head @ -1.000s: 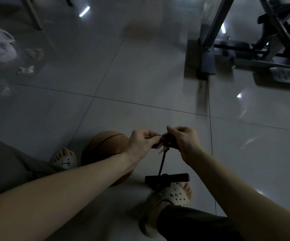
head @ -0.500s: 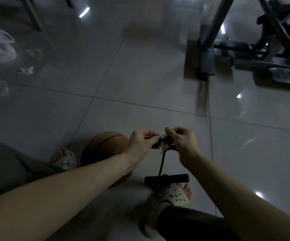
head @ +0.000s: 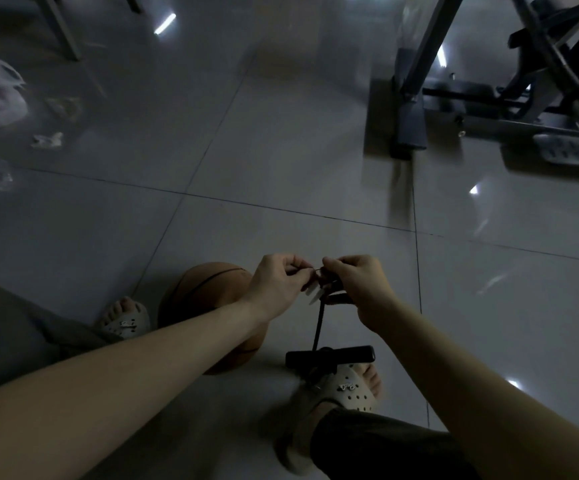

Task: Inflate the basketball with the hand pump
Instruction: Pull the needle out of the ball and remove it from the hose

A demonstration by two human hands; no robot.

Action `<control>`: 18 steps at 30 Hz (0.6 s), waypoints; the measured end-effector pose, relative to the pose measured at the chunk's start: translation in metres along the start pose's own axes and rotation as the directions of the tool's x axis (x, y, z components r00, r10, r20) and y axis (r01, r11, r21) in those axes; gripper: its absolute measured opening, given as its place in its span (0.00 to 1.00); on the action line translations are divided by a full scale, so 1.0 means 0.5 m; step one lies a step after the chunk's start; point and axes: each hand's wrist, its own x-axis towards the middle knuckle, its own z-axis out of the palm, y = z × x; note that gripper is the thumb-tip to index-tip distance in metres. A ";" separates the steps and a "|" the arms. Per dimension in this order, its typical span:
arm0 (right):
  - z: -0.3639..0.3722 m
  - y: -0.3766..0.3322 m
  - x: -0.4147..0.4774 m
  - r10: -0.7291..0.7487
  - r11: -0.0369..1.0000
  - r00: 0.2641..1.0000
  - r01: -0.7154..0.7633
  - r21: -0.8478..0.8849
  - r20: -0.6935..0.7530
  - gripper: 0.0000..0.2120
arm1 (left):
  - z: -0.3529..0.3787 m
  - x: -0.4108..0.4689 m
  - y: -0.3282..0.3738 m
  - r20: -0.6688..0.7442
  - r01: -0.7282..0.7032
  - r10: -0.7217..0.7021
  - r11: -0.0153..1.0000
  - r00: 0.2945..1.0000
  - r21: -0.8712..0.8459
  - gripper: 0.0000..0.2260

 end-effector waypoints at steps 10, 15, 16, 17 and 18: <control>-0.007 -0.004 -0.005 -0.075 0.972 0.992 0.097 -0.214 0.106 0.09 | -0.018 0.010 0.008 0.073 -0.053 0.043 0.989 0.996 0.141 0.03; -0.009 -0.003 -0.006 -0.042 0.961 0.989 0.078 -0.266 0.140 0.08 | -0.018 0.008 0.005 0.121 -0.086 0.065 0.980 0.990 0.178 0.02; -0.009 -0.005 -0.007 -0.028 0.958 0.988 0.069 -0.277 0.151 0.07 | -0.021 0.006 0.005 0.131 -0.084 0.060 0.979 0.990 0.186 0.02; -0.009 -0.007 -0.006 -0.012 0.956 0.987 0.057 -0.286 0.158 0.07 | -0.023 0.006 0.004 0.143 -0.078 0.051 0.978 0.988 0.194 0.02; -0.007 -0.010 -0.006 0.003 0.953 0.987 0.046 -0.301 0.160 0.08 | -0.024 0.005 0.004 0.151 -0.068 0.037 0.977 0.988 0.202 0.02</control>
